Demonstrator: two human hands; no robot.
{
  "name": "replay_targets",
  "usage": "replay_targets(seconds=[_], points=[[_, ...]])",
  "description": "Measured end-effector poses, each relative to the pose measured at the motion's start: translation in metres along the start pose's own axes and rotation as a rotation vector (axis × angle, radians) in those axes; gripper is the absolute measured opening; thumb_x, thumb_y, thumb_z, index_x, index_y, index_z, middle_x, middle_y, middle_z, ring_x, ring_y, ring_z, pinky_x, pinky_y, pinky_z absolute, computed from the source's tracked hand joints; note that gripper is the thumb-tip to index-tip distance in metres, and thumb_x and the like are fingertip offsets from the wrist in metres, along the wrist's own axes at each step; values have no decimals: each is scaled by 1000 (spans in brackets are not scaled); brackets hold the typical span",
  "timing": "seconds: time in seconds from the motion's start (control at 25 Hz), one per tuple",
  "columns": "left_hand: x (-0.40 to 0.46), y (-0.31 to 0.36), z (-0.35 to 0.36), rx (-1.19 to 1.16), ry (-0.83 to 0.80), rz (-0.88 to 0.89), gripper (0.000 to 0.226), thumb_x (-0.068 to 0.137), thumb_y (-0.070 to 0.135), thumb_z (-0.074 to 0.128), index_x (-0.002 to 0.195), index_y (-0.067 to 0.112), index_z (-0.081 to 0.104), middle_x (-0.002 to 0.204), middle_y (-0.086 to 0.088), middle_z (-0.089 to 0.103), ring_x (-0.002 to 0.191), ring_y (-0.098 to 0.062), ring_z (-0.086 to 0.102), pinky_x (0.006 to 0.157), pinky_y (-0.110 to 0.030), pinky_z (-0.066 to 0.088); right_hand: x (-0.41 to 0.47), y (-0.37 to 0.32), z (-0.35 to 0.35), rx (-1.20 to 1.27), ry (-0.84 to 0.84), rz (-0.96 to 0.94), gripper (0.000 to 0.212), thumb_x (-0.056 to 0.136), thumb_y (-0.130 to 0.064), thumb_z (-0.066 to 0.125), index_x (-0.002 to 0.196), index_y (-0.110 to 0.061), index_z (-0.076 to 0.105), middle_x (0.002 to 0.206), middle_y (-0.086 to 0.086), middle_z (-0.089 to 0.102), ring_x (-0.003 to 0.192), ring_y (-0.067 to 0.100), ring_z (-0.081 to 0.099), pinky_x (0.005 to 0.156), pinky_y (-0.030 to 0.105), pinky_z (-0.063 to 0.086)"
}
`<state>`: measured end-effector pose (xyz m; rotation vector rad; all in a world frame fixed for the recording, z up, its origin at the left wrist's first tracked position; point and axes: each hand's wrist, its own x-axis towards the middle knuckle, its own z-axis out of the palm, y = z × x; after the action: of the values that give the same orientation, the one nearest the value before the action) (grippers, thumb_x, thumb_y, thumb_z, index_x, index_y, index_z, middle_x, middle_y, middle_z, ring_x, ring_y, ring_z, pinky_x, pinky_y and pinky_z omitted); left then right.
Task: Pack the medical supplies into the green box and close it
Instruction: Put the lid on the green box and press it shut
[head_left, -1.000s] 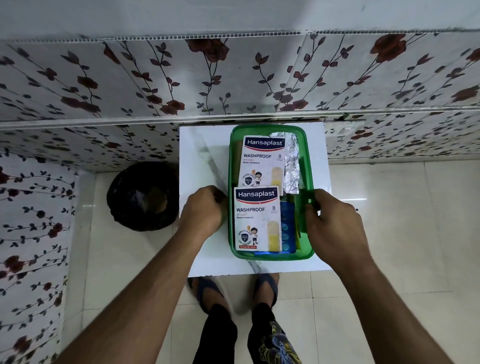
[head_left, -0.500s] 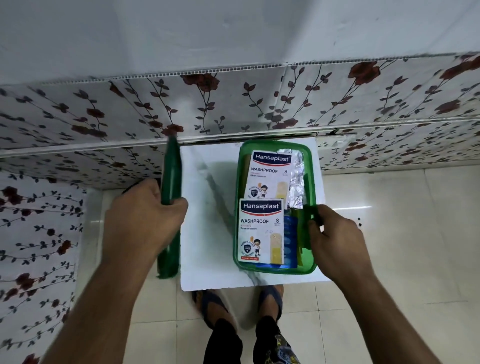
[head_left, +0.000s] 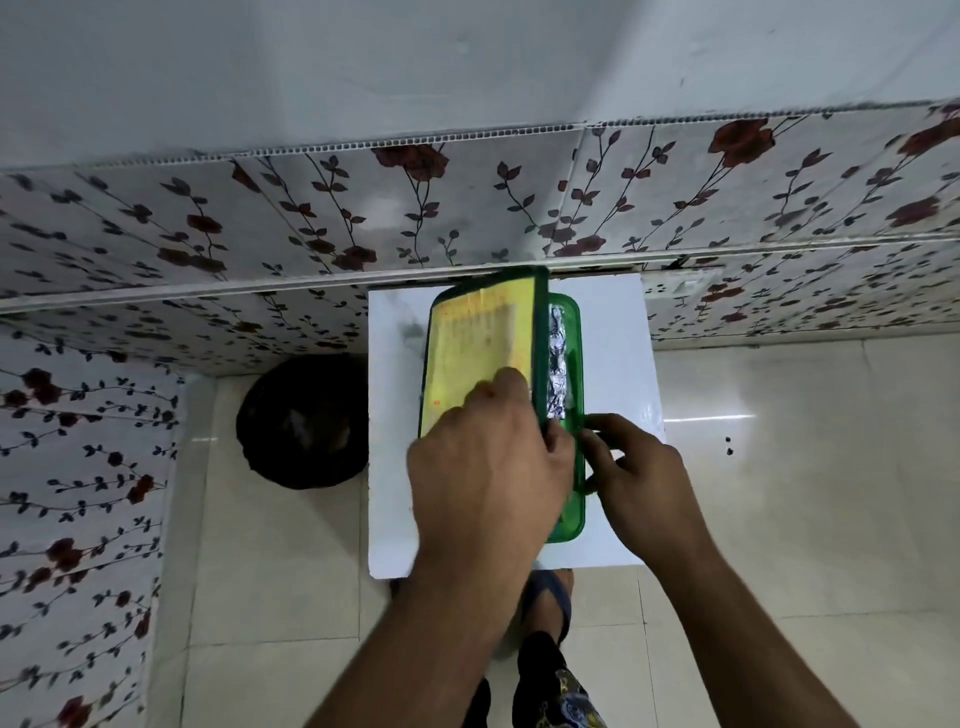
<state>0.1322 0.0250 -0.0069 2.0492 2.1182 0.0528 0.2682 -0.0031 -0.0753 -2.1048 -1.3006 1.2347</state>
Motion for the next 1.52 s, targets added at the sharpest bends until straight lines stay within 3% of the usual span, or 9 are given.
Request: replay_targets(seconds=[0.24, 0.36, 0.48, 0.56, 0.84, 1.0, 1.16, 1.28, 1.52], points=[[-10, 2, 27, -83, 98, 90, 24, 81, 39, 60, 82, 16, 62, 72, -3, 61, 58, -24, 58, 56, -31, 40, 1, -1, -12, 153, 60, 38, 20, 97, -23, 52, 108, -32, 67, 95, -11, 72, 68, 2, 70, 72, 31, 57], [12, -44, 31, -396, 178, -169, 35, 88, 41, 57, 111, 15, 62, 103, -5, 68, 90, -22, 63, 74, -36, 50, -1, -12, -12, 121, 207, -5, 13, 93, -24, 58, 96, -32, 67, 83, -13, 69, 64, 5, 65, 57, 16, 48], [30, -78, 41, -840, -135, -456, 50, 92, 46, 55, 138, 29, 47, 134, 6, 58, 121, -16, 54, 91, -33, 44, -9, -28, -2, -90, 157, -48, 15, 89, -44, 58, 92, -32, 67, 80, -14, 67, 68, 7, 64, 61, 27, 50], [31, -77, 48, -1040, -316, -465, 40, 94, 44, 52, 135, 41, 48, 123, 15, 64, 112, -12, 62, 84, -33, 49, -9, -35, 3, -262, 116, -59, 26, 88, -53, 55, 96, -31, 65, 85, -12, 66, 76, 12, 64, 62, 27, 47], [23, -59, 50, -1049, -339, -361, 43, 96, 34, 53, 136, 43, 42, 114, 22, 64, 99, 0, 62, 79, -27, 50, -4, -34, -8, -188, 110, 67, 40, 86, -51, 60, 120, -32, 48, 84, -16, 62, 78, 9, 63, 68, 32, 52], [24, -58, 45, -1064, -325, -390, 48, 93, 36, 57, 138, 41, 41, 118, 23, 62, 102, -2, 62, 85, -31, 50, 8, -28, -9, 23, 18, 115, 42, 87, -39, 65, 125, -33, 48, 106, -9, 61, 88, 7, 62, 73, 34, 55], [68, -66, 46, -1103, -258, -420, 52, 93, 44, 55, 142, 36, 41, 144, 8, 50, 125, -12, 52, 100, -34, 42, 46, -46, -6, 330, 95, 86, 38, 98, -34, 52, 135, -27, 52, 121, -7, 60, 103, 7, 58, 71, 16, 45], [109, -55, 50, -1199, -307, -399, 34, 96, 43, 49, 125, 28, 59, 119, 6, 66, 110, -11, 61, 91, -31, 46, 90, -61, 4, 420, 74, 113, 37, 101, -38, 41, 114, -14, 67, 104, -2, 70, 97, 16, 65, 84, 31, 50], [118, -56, 77, -1237, -259, -408, 41, 96, 48, 43, 115, 19, 65, 108, 1, 71, 99, -14, 64, 90, -33, 49, 105, -60, 20, 462, 161, 108, 42, 102, -39, 41, 84, -11, 66, 72, -2, 62, 70, 16, 56, 66, 29, 41]])
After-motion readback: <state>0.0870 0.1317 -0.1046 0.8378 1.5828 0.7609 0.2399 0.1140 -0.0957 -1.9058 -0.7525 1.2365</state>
